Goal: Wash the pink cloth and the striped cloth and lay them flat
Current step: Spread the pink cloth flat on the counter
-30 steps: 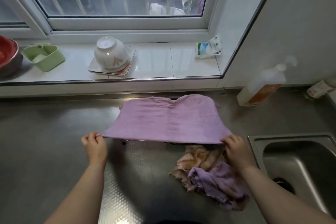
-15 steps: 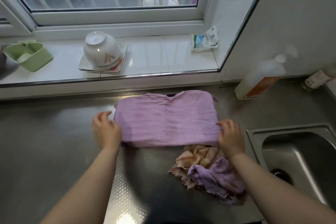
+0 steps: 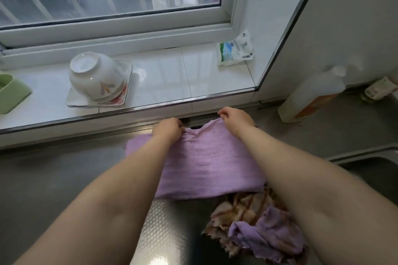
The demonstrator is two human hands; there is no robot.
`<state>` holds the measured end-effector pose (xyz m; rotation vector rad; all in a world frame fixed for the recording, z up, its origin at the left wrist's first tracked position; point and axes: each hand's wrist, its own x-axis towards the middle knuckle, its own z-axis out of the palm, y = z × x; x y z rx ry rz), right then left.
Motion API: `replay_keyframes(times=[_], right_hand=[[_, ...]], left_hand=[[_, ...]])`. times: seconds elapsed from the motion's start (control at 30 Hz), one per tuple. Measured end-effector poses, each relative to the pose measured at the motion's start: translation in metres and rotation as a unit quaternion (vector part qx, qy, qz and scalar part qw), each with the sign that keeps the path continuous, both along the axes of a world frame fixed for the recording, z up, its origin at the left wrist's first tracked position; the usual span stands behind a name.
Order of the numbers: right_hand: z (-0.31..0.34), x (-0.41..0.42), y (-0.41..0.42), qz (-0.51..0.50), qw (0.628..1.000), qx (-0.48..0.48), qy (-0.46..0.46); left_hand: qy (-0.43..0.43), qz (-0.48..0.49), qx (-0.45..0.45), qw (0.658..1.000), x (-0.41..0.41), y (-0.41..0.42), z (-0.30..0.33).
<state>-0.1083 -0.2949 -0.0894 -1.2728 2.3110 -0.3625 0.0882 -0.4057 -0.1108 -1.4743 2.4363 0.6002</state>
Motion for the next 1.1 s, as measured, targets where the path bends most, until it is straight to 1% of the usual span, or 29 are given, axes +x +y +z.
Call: replay_keyframes(times=[0.07, 0.13, 0.23, 0.3, 0.37, 0.4, 0.47, 0.5, 0.53, 0.57, 0.6, 0.63, 0.67, 0.7, 0.73, 0.77, 0.83, 0.87, 0.93, 1.03, 1.1], right_hand=[[-0.003, 0.006, -0.011, 0.041, 0.998, 0.037, 0.006], [-0.007, 0.011, -0.02, 0.075, 0.994, 0.08, 0.016], [-0.013, 0.017, -0.03, 0.081, 0.988, 0.128, 0.035], [-0.012, 0.021, -0.035, 0.066, 0.985, 0.143, 0.065], [-0.012, 0.022, -0.039, 0.038, 0.988, 0.132, 0.068], [-0.013, 0.022, -0.04, 0.009, 0.992, 0.109, 0.055], [-0.017, 0.019, -0.041, -0.067, 0.997, 0.045, -0.02], [-0.019, 0.018, -0.039, -0.086, 0.994, 0.019, -0.061], [-0.021, 0.019, -0.034, -0.074, 0.994, 0.008, -0.077], [-0.021, 0.02, -0.028, -0.029, 0.998, 0.019, -0.059], [-0.021, 0.021, -0.02, 0.033, 0.998, 0.053, -0.014], [-0.021, 0.023, -0.01, 0.097, 0.991, 0.09, 0.035], [-0.022, 0.024, 0.002, 0.144, 0.981, 0.112, 0.068], [-0.023, 0.025, 0.015, 0.164, 0.976, 0.117, 0.085], [-0.024, 0.026, 0.029, 0.15, 0.979, 0.1, 0.093], [-0.027, 0.026, 0.044, 0.116, 0.987, 0.06, 0.091], [-0.034, 0.025, 0.08, 0.039, 0.995, -0.053, 0.077], [-0.035, 0.026, 0.101, 0.019, 0.992, -0.104, 0.072], [-0.038, 0.026, 0.148, 0.013, 0.98, -0.187, 0.067], [-0.038, 0.033, 0.218, 0.036, 0.973, -0.215, 0.07], [-0.041, 0.039, 0.259, 0.077, 0.972, -0.2, 0.098]], left_hand=[[-0.021, -0.018, -0.008, 1.0, -0.003, -0.004, -0.002], [-0.007, -0.01, -0.003, 1.0, -0.007, -0.009, -0.004], [0.056, 0.053, -0.01, 0.997, -0.012, -0.013, 0.0], [0.118, 0.12, -0.02, 0.985, -0.012, -0.015, 0.005], [0.176, 0.183, -0.006, 0.967, -0.01, -0.018, 0.004], [0.189, 0.195, 0.009, 0.962, -0.008, -0.019, 0.002], [0.186, 0.168, 0.055, 0.966, -0.004, -0.017, -0.004], [0.177, 0.139, 0.082, 0.971, -0.002, -0.015, -0.007], [0.16, 0.108, 0.099, 0.976, 0.0, -0.011, -0.01], [0.128, 0.076, 0.099, 0.984, 0.001, -0.007, -0.012], [0.091, 0.047, 0.081, 0.991, 0.002, -0.002, -0.015], [0.059, 0.022, 0.05, 0.997, 0.002, 0.003, -0.017], [0.045, 0.002, 0.012, 0.999, 0.001, 0.009, -0.017], [0.052, -0.008, -0.024, 0.998, 0.001, 0.016, -0.016], [0.081, -0.009, -0.054, 0.995, 0.001, 0.024, -0.014], [0.124, -0.002, -0.075, 0.989, 0.001, 0.033, -0.012], [0.211, 0.012, -0.095, 0.973, 0.0, 0.051, -0.009], [0.239, 0.015, -0.094, 0.966, -0.002, 0.061, -0.007], [0.27, 0.008, -0.084, 0.959, -0.008, 0.086, -0.005], [0.287, -0.028, -0.072, 0.955, -0.019, 0.126, -0.005], [0.292, -0.044, -0.065, 0.953, -0.027, 0.153, -0.005]])
